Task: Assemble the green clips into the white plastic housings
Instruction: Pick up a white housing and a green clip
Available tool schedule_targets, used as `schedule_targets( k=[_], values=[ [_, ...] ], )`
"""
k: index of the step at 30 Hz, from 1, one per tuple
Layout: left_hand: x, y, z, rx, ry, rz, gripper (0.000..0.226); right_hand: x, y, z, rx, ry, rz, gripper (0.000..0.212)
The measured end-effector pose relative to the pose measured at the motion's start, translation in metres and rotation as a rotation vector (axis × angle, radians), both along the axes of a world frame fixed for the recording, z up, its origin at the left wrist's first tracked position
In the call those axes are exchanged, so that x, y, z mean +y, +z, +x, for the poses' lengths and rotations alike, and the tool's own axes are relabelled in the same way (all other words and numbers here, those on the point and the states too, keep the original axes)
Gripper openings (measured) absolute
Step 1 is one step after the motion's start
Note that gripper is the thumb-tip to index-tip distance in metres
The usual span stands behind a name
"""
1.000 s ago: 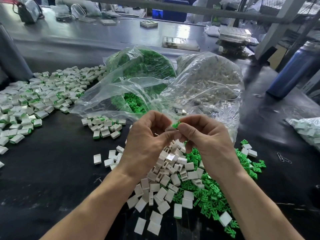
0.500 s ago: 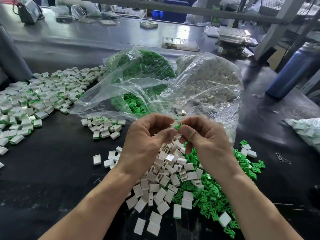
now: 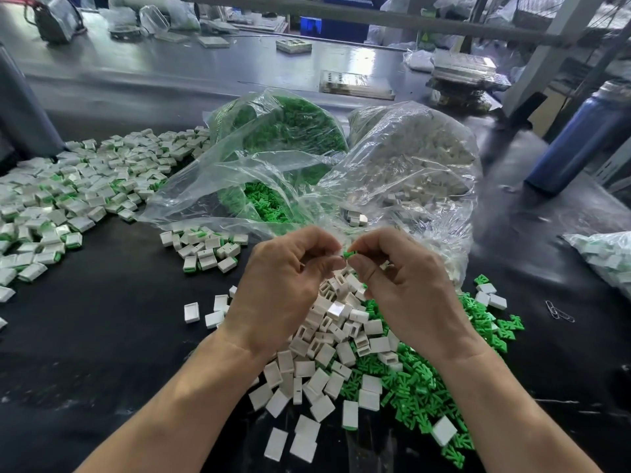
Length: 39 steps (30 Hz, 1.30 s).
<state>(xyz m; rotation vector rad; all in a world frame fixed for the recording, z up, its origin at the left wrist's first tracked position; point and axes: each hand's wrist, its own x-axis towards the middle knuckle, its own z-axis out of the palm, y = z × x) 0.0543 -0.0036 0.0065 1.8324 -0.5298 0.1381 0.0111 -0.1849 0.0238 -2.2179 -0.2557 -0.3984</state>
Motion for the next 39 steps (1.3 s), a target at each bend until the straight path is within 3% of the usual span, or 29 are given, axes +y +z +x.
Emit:
schedule_targets(
  k=[4, 20, 26, 39],
  values=[
    [0.001, 0.003, -0.001, -0.067, -0.002, 0.053, 0.024, 0.001, 0.003, -0.001, -0.066, -0.008, -0.133, 0.009],
    [0.011, 0.014, 0.001, -0.177, -0.056, 0.241, 0.013, 0.003, 0.002, -0.002, -0.102, 0.026, -0.206, 0.007],
    [0.007, 0.007, 0.003, -0.072, -0.031, 0.073, 0.018, 0.001, -0.002, 0.000, 0.013, -0.023, 0.096, 0.010],
    [0.005, 0.003, 0.003, -0.067, -0.036, 0.040, 0.027, 0.003, 0.003, -0.005, 0.091, -0.021, 0.220, 0.014]
  ],
)
